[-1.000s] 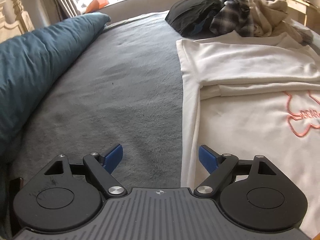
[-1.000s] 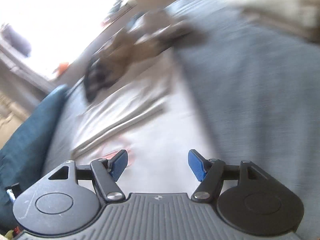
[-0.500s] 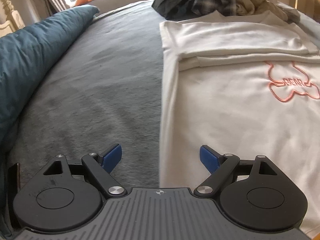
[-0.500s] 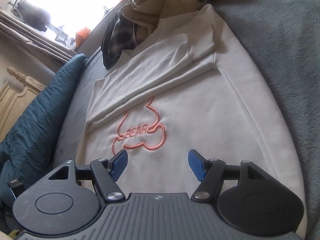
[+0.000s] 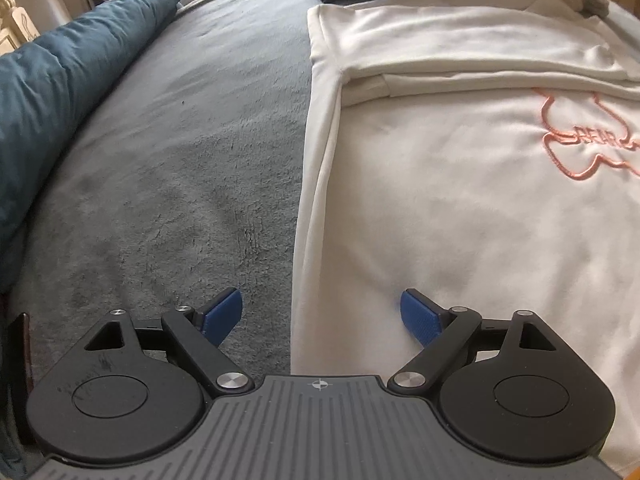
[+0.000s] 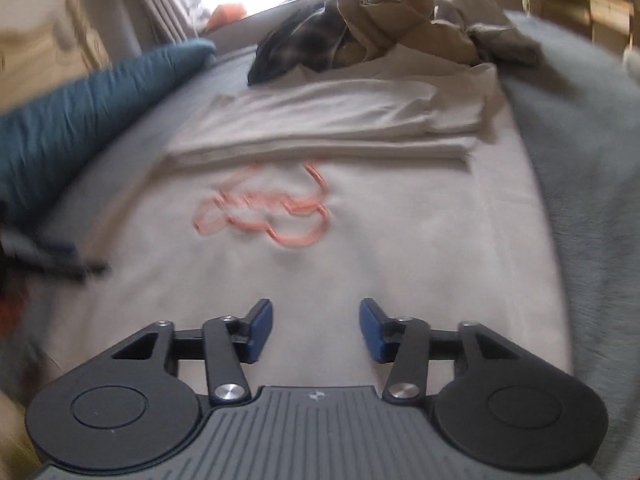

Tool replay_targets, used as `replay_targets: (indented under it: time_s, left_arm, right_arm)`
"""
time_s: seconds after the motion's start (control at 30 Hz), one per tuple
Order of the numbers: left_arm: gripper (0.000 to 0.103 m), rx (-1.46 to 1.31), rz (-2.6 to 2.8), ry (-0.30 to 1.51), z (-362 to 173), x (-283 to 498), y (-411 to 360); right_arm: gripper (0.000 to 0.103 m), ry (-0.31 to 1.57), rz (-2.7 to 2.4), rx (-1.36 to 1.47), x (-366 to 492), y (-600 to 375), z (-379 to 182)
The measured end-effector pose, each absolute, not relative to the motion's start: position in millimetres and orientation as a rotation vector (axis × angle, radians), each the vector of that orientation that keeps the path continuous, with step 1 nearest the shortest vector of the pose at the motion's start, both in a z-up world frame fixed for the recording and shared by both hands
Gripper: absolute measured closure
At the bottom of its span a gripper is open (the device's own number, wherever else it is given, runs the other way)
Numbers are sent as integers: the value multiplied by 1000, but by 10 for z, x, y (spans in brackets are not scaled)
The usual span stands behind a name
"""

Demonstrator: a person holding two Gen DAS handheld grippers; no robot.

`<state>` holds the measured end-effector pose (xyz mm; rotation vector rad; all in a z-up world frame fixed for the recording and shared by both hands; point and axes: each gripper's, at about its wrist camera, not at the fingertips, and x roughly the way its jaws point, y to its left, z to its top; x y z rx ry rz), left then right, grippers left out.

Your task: Fold clothes

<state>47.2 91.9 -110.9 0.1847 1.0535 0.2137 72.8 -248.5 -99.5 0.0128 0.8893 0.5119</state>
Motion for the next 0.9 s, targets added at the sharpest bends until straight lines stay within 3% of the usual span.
replay_targets:
  time_s: [0.07,0.23,0.3,0.4,0.6,0.77,0.9]
  left_arm:
    - [11,194,218,1062,-1109,480,914]
    - [8,186,224,1089,-1110,493,940]
    - [8,184,229,1097,-1102,504,937]
    - [8,194,239,1103,-1094,508,908]
    - [8,213,247,1111,-1074,491,892]
    - [8,224,261,1124,-1063,467,893]
    - [8,229,266,1127,-1066,460,906]
  right_arm:
    - [64,877,496,-43,547,-2633,-1046]
    - [68,935,375,-139,139,-3082,-1016]
    - [76,970,307,-121,56,-3230,-924]
    - [75,930,300,-53,32,-3215,-744]
    - [75,835,644,-23,270,-2324,-731]
    - [75,825,1004,-114,249,-1430,-929]
    - [75,833,1077,-262,104,-1243,-1111]
